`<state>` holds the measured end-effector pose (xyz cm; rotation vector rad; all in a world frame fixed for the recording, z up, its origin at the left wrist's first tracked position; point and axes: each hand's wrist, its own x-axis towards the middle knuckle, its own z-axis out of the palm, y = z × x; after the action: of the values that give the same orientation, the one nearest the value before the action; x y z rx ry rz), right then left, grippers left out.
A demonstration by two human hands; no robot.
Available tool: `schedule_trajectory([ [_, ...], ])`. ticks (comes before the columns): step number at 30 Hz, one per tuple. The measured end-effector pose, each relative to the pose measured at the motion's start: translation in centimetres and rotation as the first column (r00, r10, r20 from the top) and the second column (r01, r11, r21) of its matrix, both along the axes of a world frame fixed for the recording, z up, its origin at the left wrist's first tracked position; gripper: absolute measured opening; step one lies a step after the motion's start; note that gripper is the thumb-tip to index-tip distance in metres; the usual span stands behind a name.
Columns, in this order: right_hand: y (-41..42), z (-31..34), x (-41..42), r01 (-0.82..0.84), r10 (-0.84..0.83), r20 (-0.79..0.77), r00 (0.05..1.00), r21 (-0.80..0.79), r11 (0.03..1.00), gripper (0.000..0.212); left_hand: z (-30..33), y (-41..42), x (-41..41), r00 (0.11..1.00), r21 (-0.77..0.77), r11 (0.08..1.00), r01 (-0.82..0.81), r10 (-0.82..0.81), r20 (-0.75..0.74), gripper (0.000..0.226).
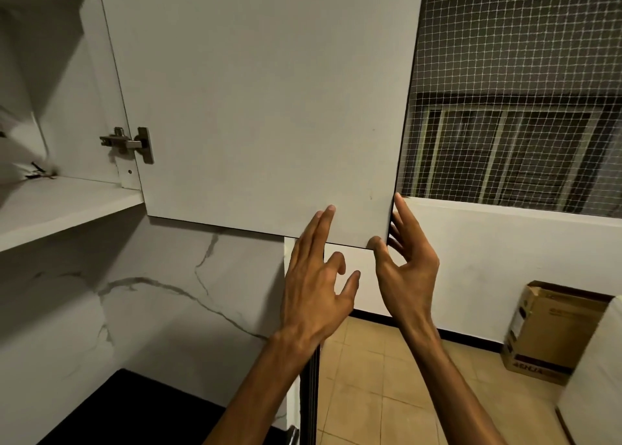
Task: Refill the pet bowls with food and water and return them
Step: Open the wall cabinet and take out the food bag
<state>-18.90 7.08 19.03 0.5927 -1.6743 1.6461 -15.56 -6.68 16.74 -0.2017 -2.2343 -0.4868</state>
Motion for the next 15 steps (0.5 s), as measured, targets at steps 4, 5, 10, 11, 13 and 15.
schedule_trajectory([
  [4, -0.1, -0.7, 0.9, 0.099, -0.098, -0.037, 0.994, 0.036, 0.994, 0.064, 0.2, -0.2, 1.0, 0.998, 0.048, 0.999, 0.016, -0.019, 0.055, 0.028],
  [5, -0.3, -1.0, 1.3, 0.127, -0.125, -0.047, 0.991, 0.036, 0.991, 0.061, 0.3, -0.2, 1.4, 0.997, 0.069, 0.997, 0.016, -0.021, 0.073, 0.029],
  [10, -1.5, -1.4, 3.5, 0.147, -0.146, -0.086, 0.986, 0.000, 0.989, 0.054, 0.7, -0.3, 3.4, 0.993, 0.197, 0.980, 0.006, -0.028, 0.111, 0.032],
  [11, -1.7, -1.5, 3.9, 0.133, -0.133, -0.089, 0.987, 0.002, 0.991, 0.053, 0.8, -0.4, 3.9, 0.994, 0.217, 0.976, 0.007, -0.030, 0.102, 0.034],
  [13, -2.2, -1.5, 4.7, 0.107, -0.106, -0.085, 0.991, 0.006, 0.994, 0.050, 1.1, -0.5, 4.8, 0.996, 0.255, 0.967, 0.012, -0.033, 0.080, 0.041],
  [15, -2.7, -1.6, 5.6, 0.072, -0.071, -0.074, 0.995, 0.010, 0.997, 0.048, 1.3, -0.7, 5.7, 0.998, 0.289, 0.957, 0.015, -0.031, 0.052, 0.046],
])
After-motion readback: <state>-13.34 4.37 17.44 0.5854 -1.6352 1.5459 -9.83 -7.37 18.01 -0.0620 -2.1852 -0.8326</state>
